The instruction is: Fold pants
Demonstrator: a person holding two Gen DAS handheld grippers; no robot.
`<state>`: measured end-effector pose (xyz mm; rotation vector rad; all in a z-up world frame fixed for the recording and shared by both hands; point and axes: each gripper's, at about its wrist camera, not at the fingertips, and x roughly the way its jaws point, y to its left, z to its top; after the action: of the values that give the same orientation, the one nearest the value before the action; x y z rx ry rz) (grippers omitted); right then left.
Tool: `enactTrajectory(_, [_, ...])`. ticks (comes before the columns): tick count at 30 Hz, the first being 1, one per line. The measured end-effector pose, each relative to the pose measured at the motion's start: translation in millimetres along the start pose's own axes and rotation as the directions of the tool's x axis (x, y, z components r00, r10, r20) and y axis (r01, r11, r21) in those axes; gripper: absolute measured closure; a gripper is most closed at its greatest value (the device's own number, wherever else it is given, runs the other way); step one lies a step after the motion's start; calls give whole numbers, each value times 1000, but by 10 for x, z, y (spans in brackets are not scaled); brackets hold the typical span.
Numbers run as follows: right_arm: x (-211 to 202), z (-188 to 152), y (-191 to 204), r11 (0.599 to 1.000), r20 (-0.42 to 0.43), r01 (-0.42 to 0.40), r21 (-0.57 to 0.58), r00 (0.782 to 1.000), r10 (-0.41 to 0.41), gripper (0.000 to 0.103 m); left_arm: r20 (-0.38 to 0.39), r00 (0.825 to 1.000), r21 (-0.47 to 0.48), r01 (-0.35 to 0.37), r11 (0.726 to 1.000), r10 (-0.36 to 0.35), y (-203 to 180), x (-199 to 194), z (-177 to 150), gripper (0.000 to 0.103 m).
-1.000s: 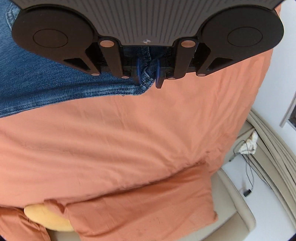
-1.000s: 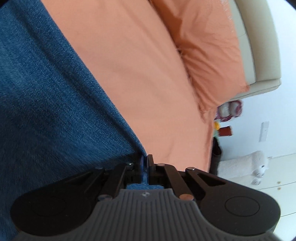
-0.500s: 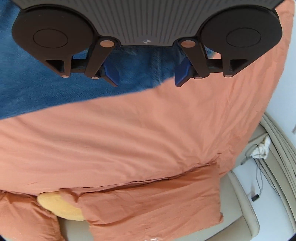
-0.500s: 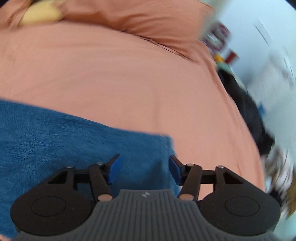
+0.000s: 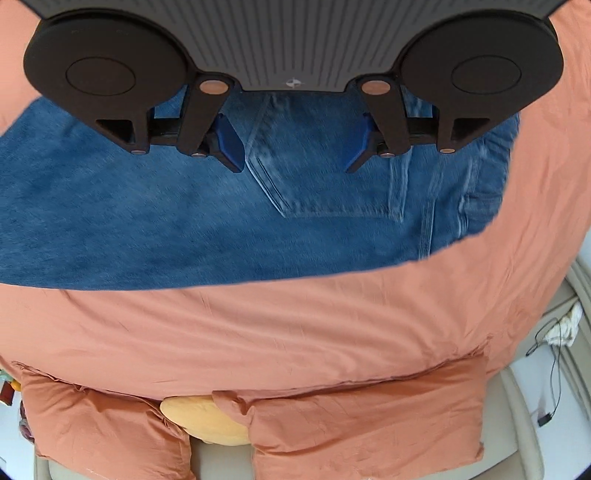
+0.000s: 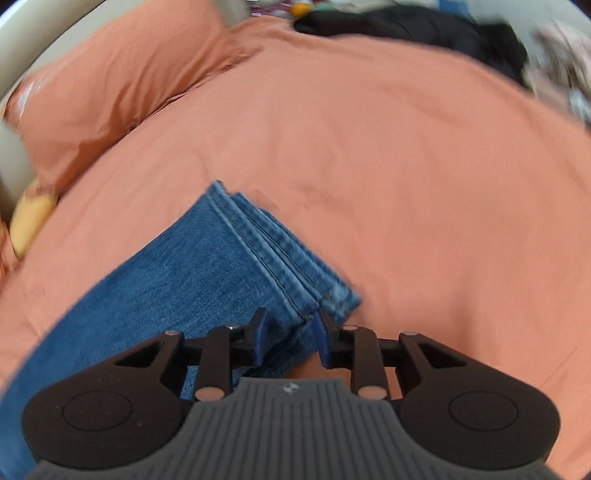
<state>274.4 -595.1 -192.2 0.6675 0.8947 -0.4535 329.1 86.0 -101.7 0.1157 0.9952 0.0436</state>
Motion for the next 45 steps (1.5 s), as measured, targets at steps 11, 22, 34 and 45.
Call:
enactTrajectory(11, [-650,304,291,985,166,-153,-82,972,165,103,-48,999,-55,8,998,-10,-170,-86,-237,36])
enactTrajectory(22, [-76,60,-65,999,38,11,-36,999,-9,103,-66,996,16,60,998,-59,-225,-130,-287,38])
enactTrajectory(34, [-518,-524,835,950,-59,-113,-290,993,100,84,-55,976,305,218,927,-211,-581,-553,-723,40])
enactTrajectory(45, [-621,-2056,2322,771,-259,-324,-548,942,212,71,-8,996,283,92,955,-94,-1049,-140,-1043,76])
